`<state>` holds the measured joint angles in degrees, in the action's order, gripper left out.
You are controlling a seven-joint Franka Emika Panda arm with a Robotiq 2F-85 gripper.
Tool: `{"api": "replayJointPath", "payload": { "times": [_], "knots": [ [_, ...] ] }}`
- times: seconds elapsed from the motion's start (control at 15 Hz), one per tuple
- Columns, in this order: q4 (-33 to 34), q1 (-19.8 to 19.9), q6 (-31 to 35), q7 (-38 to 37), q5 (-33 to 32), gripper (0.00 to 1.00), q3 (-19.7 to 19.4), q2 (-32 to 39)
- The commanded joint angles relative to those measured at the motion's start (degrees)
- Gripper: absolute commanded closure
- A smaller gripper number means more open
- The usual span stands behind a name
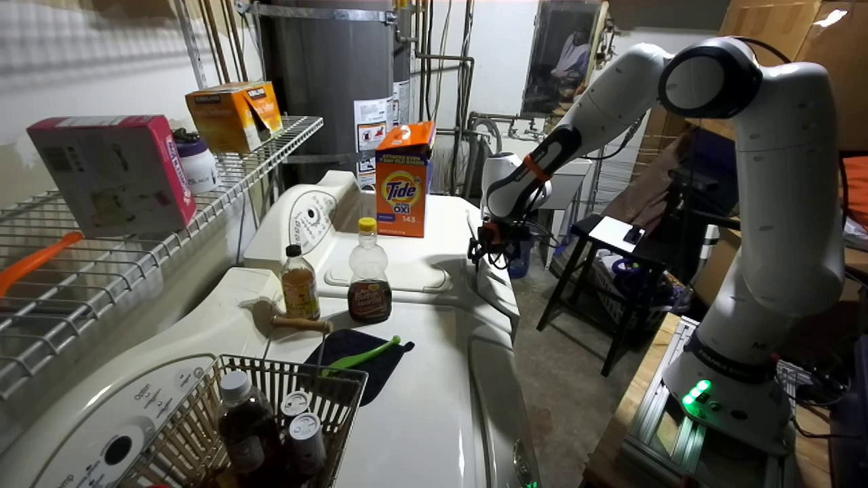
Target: Open the door of the right washing machine
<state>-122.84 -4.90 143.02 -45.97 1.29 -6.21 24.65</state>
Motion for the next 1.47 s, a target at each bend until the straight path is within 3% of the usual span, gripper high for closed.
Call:
{"api": "replayJointPath", "payload": {
  "times": [0.0, 0.2, 0.47, 0.6, 1.0, 1.2, 1.4],
  "knots": [
    [-0.49, 0.27, -5.31, 3.01, -5.01, 0.00, -3.05, -0.57],
    [-0.92, 0.80, -7.90, 6.30, -12.32, 0.00, -6.43, -0.11],
    [-1.89, 1.13, -6.55, 6.58, -22.42, 0.00, -11.88, -0.23],
    [-1.90, 1.85, -6.76, 6.22, -24.08, 0.00, -12.89, -0.80],
    [-1.46, 3.84, -11.01, 4.86, -16.65, 0.00, -10.37, -2.28],
    [-2.52, 4.57, -8.10, 4.20, -12.10, 0.00, -8.43, -2.90],
    [-6.51, 6.06, -3.31, 13.24, -10.11, 0.00, -5.94, -7.20]
  ]
}}
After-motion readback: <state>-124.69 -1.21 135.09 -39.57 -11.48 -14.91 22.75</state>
